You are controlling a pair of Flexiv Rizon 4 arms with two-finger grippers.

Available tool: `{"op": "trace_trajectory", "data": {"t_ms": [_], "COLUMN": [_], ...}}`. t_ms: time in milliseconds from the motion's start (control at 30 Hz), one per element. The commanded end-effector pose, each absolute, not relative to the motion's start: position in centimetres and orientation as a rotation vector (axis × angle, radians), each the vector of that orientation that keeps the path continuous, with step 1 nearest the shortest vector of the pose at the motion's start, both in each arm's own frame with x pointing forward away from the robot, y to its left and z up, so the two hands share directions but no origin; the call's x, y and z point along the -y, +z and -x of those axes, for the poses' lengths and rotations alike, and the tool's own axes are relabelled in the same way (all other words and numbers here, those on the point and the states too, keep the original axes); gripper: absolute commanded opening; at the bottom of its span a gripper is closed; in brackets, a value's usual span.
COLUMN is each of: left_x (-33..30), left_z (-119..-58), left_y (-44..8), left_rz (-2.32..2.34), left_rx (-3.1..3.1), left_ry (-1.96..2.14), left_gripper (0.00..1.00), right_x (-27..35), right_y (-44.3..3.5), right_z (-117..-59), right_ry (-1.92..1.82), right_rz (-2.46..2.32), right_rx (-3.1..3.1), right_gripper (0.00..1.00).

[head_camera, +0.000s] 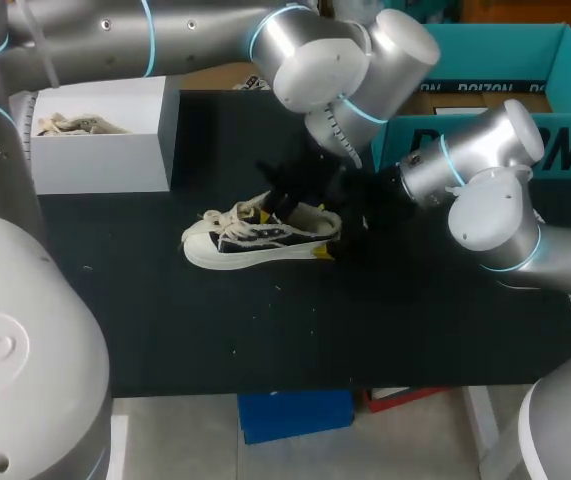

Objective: Take the shoe out of the shoebox, open the shoe tongue, remove and reinsert the insole, then place the shoe into the shoebox

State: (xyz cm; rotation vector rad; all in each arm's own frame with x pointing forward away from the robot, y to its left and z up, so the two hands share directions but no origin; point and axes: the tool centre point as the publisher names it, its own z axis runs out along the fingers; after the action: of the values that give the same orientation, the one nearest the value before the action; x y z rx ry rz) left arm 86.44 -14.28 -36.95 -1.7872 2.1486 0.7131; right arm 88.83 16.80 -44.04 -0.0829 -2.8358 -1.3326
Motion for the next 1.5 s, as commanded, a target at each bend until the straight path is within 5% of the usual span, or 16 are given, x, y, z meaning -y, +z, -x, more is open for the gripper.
{"op": "trace_trajectory", "data": {"t_ms": [33,1500], "left_x": [14.0,7.6], "left_z": [-86.3,-85.9], "left_y": [-36.1,-32.5], "left_rz": [1.791,2.030], "left_rx": [-2.154,-2.165], "left_ry": [0.691,0.328], "left_gripper": [0.00,0.00], "right_x": [-17.0,-17.0], "right_y": [-44.2,-44.2], "right_z": [-89.0,-89.0], "right_ry": [-1.329,-1.329], "right_rz": [0.084,0.084], "right_rx": [2.836,2.836], "right_gripper": [0.00,0.00]}}
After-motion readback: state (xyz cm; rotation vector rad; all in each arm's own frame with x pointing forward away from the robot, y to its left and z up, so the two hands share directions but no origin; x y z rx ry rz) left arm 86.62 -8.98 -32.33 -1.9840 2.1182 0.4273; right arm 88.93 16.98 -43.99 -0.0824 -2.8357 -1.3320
